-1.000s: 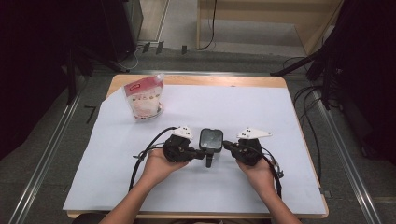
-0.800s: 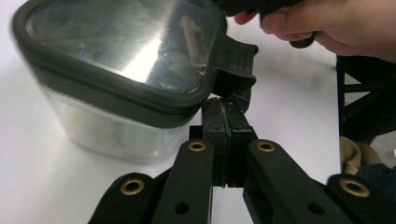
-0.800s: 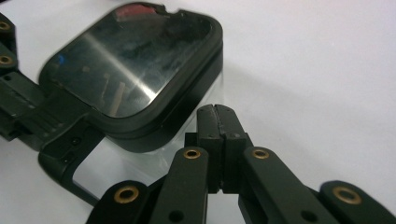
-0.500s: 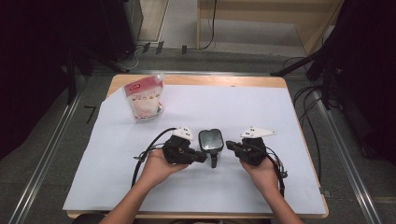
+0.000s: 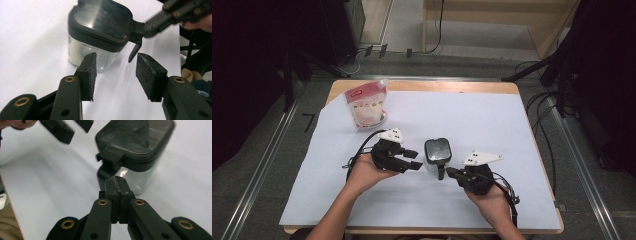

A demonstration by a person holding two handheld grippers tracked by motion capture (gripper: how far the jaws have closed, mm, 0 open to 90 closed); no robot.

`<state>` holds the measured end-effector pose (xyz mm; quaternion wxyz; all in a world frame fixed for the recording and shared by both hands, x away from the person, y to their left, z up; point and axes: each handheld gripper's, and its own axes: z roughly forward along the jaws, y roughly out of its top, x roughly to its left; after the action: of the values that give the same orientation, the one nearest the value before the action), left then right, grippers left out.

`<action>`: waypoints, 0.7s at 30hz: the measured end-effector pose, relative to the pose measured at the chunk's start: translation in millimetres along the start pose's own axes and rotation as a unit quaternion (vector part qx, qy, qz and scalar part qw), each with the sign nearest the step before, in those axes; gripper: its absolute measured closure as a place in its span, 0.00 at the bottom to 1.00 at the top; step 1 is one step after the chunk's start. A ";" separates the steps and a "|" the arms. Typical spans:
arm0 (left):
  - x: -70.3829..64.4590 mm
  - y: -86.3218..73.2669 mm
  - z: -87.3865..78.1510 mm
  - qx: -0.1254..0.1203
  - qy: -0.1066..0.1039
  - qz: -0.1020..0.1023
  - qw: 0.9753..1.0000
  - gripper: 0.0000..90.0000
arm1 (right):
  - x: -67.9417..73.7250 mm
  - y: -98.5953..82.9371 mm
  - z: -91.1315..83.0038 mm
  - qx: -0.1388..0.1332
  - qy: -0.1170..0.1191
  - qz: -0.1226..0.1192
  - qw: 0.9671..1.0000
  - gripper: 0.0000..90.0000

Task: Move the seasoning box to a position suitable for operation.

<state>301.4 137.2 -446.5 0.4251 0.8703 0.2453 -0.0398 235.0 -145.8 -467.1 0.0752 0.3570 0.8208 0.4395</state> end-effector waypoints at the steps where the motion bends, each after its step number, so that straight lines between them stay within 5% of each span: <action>1: 2.0 -0.1 -0.1 0.001 0.000 0.000 1.000 0.53 | 1.6 -0.2 1.3 0.002 0.004 0.002 1.000 1.00; 12: 10.2 -2.2 1.3 -0.004 0.006 0.013 1.000 0.47 | 25.2 -1.2 26.1 0.001 0.014 -0.011 1.000 1.00; 21: 11.5 -2.7 -1.0 -0.007 0.006 0.006 1.000 0.45 | 25.2 -1.5 38.2 0.007 0.013 -0.004 1.000 1.00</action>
<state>310.1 143.9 -451.0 0.4296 0.8692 0.2431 -0.0299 232.5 -104.4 -486.5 0.0640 0.3486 0.8262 0.4379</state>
